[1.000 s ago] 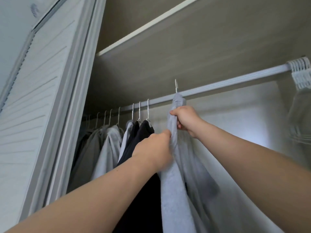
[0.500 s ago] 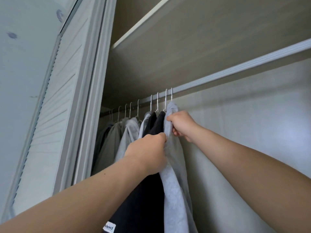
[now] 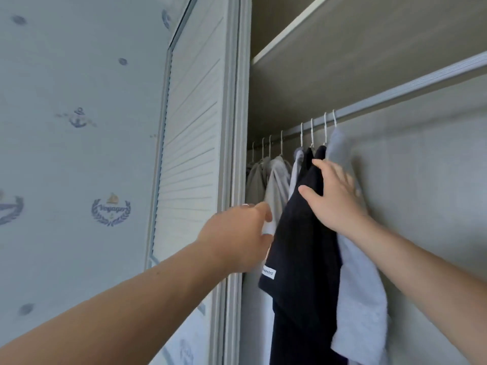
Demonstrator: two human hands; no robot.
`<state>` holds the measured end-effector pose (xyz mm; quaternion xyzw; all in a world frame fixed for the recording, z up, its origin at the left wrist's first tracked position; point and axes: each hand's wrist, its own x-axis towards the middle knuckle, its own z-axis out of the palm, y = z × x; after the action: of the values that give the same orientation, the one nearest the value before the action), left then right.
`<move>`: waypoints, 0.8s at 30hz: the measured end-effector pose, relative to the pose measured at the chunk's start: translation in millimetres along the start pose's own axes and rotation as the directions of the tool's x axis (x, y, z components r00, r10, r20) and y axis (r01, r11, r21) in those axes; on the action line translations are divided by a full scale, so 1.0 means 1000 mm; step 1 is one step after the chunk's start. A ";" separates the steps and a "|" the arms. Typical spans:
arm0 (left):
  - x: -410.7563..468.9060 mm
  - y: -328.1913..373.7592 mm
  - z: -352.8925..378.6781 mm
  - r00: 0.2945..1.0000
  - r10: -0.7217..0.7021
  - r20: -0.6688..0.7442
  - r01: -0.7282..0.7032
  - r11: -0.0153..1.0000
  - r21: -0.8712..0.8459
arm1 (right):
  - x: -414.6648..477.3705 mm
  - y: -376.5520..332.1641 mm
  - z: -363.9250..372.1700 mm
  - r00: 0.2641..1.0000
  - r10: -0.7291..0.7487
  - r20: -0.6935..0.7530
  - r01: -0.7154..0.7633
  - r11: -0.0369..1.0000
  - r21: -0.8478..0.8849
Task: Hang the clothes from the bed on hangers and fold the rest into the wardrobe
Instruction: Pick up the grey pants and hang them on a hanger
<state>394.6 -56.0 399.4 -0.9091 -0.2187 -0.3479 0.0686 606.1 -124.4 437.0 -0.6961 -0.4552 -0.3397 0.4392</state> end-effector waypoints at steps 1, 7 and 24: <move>-0.019 -0.011 -0.006 1.000 -0.016 0.003 0.016 0.999 0.031 | -0.017 -0.013 0.004 0.999 -0.033 0.024 0.033 0.999 -0.008; -0.162 -0.082 -0.046 0.985 -0.174 0.012 0.169 0.968 0.184 | -0.140 -0.117 0.032 0.900 -0.303 0.315 0.279 0.953 0.119; -0.706 -0.138 -0.146 0.386 -0.915 -0.115 0.862 0.314 0.399 | -0.516 -0.443 0.075 0.278 -0.816 0.507 0.391 0.578 0.716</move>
<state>-222.2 -219.6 37.3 -0.6233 -0.7513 -0.2142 0.0331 15.1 -140.2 92.1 -0.4032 -0.9012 -0.0112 0.1584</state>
